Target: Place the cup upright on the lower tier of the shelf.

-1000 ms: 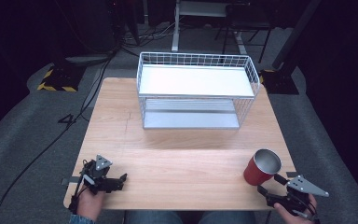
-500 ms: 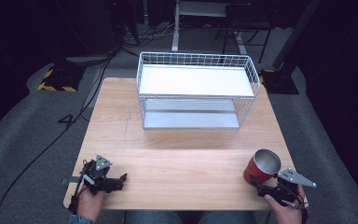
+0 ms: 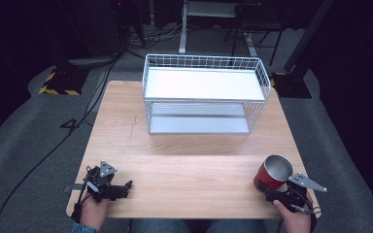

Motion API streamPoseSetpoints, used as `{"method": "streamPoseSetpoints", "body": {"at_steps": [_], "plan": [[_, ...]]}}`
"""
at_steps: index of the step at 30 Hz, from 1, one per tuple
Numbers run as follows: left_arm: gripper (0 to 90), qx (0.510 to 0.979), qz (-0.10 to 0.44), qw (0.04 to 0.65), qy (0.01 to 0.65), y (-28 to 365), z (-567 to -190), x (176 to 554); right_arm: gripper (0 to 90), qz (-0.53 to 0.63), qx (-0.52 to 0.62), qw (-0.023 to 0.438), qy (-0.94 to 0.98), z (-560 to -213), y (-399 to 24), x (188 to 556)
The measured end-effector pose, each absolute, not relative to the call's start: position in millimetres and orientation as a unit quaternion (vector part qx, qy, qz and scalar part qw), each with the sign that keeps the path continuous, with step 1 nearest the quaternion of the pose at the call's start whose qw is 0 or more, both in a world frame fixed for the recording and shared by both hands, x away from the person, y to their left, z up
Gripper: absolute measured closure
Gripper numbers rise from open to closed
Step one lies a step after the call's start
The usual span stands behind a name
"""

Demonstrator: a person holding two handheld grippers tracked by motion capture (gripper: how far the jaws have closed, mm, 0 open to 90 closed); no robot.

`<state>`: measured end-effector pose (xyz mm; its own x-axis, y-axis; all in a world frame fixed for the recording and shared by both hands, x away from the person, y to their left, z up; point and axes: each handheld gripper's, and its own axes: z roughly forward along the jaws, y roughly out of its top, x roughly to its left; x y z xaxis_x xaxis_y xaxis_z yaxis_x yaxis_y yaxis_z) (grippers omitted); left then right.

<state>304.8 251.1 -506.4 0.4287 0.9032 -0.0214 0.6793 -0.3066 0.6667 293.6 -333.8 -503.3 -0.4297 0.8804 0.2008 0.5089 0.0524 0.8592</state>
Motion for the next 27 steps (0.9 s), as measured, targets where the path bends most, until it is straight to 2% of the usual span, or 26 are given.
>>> {"method": "streamPoseSetpoints", "body": {"at_steps": [5, 7, 10, 13, 27], "plan": [[0.0, 0.788, 0.182, 0.307, 0.502, 251.1, -506.3, 304.8, 11.0, 0.472, 0.5, 0.197, 0.699, -502.9, -332.7, 293.8], [0.0, 0.788, 0.182, 0.307, 0.502, 251.2, -506.3, 304.9, 12.8, 0.465, 0.496, 0.207, 0.704, -501.6, -330.9, 293.0], [0.0, 0.787, 0.182, 0.307, 0.502, 251.1, -506.4, 304.9, 15.3, 0.454, 0.474, 0.244, 0.714, -499.3, -327.2, 291.6], [0.0, 0.787, 0.182, 0.307, 0.502, 251.1, -506.4, 304.9, 16.3, 0.446, 0.464, 0.253, 0.722, -498.0, -325.2, 292.1], [0.0, 0.787, 0.182, 0.307, 0.502, 251.1, -506.4, 304.9, 16.8, 0.443, 0.451, 0.263, 0.729, -493.1, -320.3, 291.1]]}}
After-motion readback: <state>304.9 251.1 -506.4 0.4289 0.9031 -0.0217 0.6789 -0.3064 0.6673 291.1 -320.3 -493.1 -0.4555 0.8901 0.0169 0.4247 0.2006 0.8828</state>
